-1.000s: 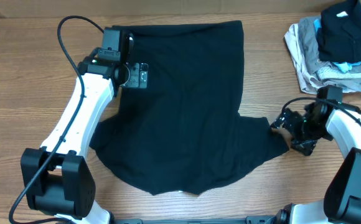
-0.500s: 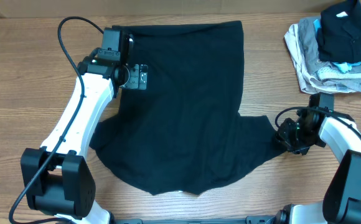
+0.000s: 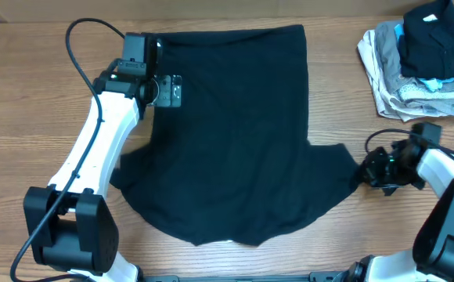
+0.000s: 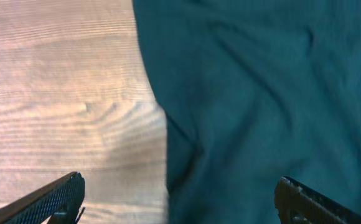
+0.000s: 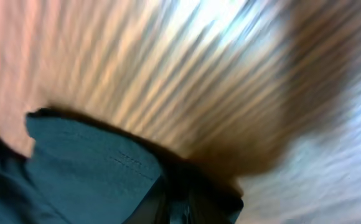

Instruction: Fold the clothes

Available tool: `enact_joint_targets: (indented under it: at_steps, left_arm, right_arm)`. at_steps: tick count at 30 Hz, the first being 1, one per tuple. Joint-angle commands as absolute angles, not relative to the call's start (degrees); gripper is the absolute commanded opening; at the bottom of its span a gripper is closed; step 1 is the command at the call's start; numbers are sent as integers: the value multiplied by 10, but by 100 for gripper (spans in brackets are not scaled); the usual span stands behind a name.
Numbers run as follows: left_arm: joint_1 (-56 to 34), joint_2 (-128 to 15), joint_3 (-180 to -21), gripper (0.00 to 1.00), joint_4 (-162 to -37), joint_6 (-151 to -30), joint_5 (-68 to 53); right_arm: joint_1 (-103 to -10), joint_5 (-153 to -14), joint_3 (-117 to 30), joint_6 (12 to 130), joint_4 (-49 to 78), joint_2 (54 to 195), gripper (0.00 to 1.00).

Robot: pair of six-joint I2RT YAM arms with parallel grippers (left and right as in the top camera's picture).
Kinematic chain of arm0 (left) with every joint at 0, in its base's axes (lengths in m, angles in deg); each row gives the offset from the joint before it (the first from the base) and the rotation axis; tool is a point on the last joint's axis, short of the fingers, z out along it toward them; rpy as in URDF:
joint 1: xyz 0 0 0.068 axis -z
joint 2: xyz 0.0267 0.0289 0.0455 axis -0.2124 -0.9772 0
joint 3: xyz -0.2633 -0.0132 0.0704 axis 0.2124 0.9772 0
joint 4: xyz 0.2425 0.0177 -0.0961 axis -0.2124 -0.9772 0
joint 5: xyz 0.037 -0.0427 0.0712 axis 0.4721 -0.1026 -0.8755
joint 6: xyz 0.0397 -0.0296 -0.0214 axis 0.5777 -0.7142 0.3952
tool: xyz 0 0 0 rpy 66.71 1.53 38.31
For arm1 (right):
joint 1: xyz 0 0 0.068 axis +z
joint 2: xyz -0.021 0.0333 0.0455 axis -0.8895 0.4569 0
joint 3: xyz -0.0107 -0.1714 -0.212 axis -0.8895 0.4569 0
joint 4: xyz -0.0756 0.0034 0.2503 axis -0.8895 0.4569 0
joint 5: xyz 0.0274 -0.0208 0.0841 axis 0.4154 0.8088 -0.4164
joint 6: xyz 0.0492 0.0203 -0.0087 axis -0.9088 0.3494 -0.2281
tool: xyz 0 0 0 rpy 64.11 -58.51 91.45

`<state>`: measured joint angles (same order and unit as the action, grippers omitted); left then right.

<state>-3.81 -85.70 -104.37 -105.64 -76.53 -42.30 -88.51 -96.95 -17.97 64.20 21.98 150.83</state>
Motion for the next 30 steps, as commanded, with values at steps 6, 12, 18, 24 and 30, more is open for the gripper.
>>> enact_joint_targets:
  at_steps: [6,12,18,24,30]
  left_arm:
    - [-63,-874,-1040,100,-961,-750,-424]
    - [-88,-922,-1045,100,-879,-742,-385]
    - [-98,-1009,-1118,100,-858,-703,-369]
    - [-100,-1142,-1267,100,-858,-689,-365]
    - [-100,-1223,-1323,90,-833,-683,-306]
  right_arm:
    - [-978,-871,-238,659,236,1557,13]
    - [-978,-903,-363,639,305,1557,17]
    - [-963,-902,-518,666,449,1556,99]
    - [-935,-886,-627,690,557,1545,100]
    - [-901,-877,-632,702,574,1528,96]
